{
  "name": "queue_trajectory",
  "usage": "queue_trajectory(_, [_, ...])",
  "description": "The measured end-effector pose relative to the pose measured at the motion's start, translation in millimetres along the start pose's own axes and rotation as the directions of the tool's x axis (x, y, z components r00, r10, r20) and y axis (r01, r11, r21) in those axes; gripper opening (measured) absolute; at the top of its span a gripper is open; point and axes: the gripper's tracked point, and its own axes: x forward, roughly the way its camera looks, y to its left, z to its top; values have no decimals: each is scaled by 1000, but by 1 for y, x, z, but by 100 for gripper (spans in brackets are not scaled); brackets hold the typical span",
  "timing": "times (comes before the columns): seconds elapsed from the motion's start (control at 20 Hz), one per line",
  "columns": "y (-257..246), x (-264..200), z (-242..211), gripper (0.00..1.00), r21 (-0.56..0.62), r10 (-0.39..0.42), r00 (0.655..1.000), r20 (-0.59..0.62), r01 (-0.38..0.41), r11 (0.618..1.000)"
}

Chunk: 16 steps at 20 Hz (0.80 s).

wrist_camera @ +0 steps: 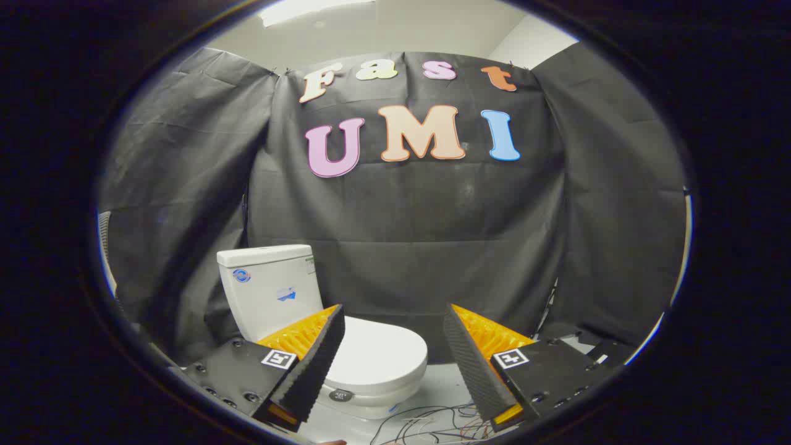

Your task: Open the toilet lid.

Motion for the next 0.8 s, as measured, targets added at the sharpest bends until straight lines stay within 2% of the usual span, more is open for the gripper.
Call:
queue_trajectory(0.5, [0, -1, 0, 99, -1, -2, 1000, -1, 2, 1000])
queue_trajectory(0.8, [1, 21, -5, 75, -4, -5, 1000, -30, 4, 1000])
